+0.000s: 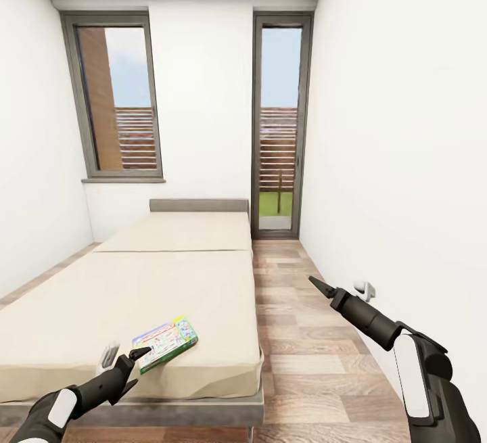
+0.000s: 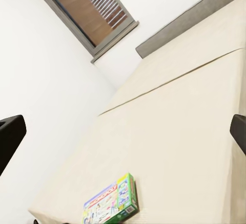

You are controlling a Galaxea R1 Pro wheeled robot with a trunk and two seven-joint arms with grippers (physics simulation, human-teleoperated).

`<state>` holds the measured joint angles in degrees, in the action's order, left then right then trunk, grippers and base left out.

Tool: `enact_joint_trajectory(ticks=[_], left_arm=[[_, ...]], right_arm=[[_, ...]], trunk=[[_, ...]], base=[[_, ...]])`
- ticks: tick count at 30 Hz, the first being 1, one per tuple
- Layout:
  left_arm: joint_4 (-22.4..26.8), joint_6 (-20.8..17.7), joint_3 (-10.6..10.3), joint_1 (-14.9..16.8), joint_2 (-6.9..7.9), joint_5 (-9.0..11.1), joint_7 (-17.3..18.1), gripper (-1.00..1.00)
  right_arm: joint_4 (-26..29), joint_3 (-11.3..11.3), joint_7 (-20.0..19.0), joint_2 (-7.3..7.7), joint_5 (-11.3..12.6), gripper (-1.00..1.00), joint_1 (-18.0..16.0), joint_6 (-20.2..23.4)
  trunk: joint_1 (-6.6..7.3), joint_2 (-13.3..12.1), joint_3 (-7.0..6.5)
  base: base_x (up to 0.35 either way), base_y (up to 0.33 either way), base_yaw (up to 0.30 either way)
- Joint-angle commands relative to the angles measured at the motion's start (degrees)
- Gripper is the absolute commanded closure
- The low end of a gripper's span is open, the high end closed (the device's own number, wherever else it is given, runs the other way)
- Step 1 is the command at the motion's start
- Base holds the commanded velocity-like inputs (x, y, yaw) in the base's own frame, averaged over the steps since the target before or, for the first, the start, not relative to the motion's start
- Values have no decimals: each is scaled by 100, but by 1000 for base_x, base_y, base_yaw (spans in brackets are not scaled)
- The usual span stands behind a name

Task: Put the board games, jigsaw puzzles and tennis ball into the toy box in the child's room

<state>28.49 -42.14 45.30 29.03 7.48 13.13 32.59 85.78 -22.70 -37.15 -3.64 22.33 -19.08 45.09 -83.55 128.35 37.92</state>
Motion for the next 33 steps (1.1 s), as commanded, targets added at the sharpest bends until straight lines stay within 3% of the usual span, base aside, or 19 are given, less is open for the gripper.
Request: enact_joint_trajectory(ticks=[1,16,33], left_arm=[[-1,-36,30,7,-2,2,14,-100],[-3,-45,31,7,2,5,3,-100],[-2,-38,19,7,-1,4,4,-100]], right_arm=[[1,-15,-20,-6,8,-100,-7,36],[0,-15,-21,-6,8,-100,-6,35],[0,-15,-21,-6,9,-100,-5,33]], trunk=[[-22,45,25],[-351,646,294],[-351,646,294]], base=[[0,0,0],[0,0,0],[2,-14,0]])
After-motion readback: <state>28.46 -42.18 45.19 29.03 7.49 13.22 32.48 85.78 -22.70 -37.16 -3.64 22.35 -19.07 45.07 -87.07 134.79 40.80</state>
